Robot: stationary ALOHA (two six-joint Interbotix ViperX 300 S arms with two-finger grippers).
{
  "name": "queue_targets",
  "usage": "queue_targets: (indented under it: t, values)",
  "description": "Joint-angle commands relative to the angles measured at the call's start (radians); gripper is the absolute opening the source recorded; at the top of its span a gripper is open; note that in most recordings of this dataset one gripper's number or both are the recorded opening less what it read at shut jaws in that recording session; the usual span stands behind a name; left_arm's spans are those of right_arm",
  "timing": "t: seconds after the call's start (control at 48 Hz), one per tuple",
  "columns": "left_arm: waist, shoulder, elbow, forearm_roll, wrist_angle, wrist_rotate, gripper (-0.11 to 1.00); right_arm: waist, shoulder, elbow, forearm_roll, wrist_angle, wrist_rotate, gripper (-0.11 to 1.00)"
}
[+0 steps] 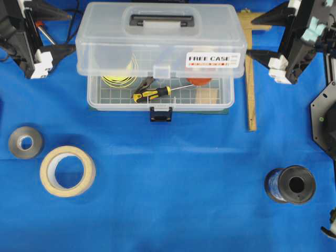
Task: Open the tool box with both arms.
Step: 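Lift the lid with both grippers and swing it back away from the front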
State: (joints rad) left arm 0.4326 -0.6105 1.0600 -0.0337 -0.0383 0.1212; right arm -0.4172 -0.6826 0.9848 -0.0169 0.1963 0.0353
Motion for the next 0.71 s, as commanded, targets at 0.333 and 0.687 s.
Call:
queue_targets:
  t: [0.333,0.687]
  values:
    - [0.081,0.028,-0.092,-0.003,-0.018,-0.002,0.9,-0.072,0.006,-0.058,0.005,-0.087,0.005,0.83]
    - [0.15,0.095,-0.137,-0.003,-0.029,0.009,0.9,-0.164,0.029,-0.067,0.003,-0.13,0.002,0.83]
